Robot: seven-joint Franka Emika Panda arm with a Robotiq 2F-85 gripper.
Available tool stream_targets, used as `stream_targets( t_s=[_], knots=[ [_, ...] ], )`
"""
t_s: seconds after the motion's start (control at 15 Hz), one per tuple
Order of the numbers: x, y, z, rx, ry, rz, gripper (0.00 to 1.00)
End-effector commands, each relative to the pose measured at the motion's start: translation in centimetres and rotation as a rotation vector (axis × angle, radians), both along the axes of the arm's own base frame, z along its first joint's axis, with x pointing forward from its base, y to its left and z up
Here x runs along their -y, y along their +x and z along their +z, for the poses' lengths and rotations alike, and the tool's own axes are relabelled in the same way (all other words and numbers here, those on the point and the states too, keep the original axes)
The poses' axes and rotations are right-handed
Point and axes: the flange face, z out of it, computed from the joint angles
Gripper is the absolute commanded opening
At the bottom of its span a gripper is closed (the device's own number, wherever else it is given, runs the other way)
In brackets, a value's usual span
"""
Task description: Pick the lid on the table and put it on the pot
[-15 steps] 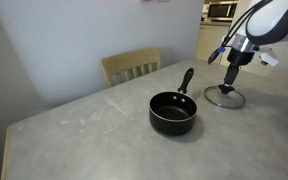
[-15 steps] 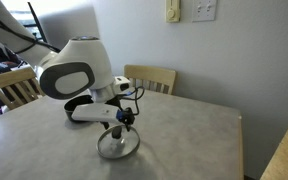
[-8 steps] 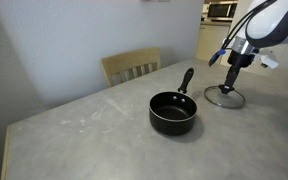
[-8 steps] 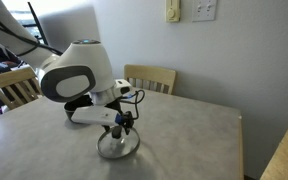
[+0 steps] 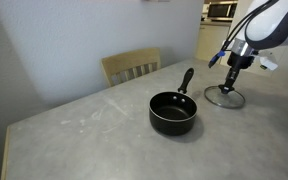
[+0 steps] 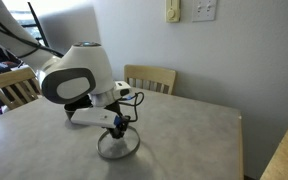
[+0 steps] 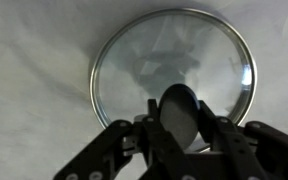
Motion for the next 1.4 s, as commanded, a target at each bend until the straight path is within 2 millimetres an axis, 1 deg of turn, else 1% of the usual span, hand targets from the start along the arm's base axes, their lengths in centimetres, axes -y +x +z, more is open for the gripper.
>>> stream_targets(
  t_s=[0.0, 0.13, 0.33, 0.47, 0.87, 1.13, 1.33],
  knots=[
    [0.1, 0.0, 0.3, -0.005, -0.003, -0.011, 0.15],
    [0.0, -0.1, 0.8, 0.0, -0.011, -0.015, 0.15],
    [0.0, -0.4, 2.3, 0.003, -0.031, -0.035, 0.15],
    [0.0, -0.5, 3.6, 0.012, -0.052, -0.048, 0.15],
    [0.1, -0.2, 8.6, 0.08, -0.094, -0.069, 0.15],
    [-0.7, 0.0, 11.6, 0.118, -0.115, -0.063, 0.15],
    [-2.1, 0.3, 13.4, 0.146, -0.13, -0.049, 0.15]
  ],
)
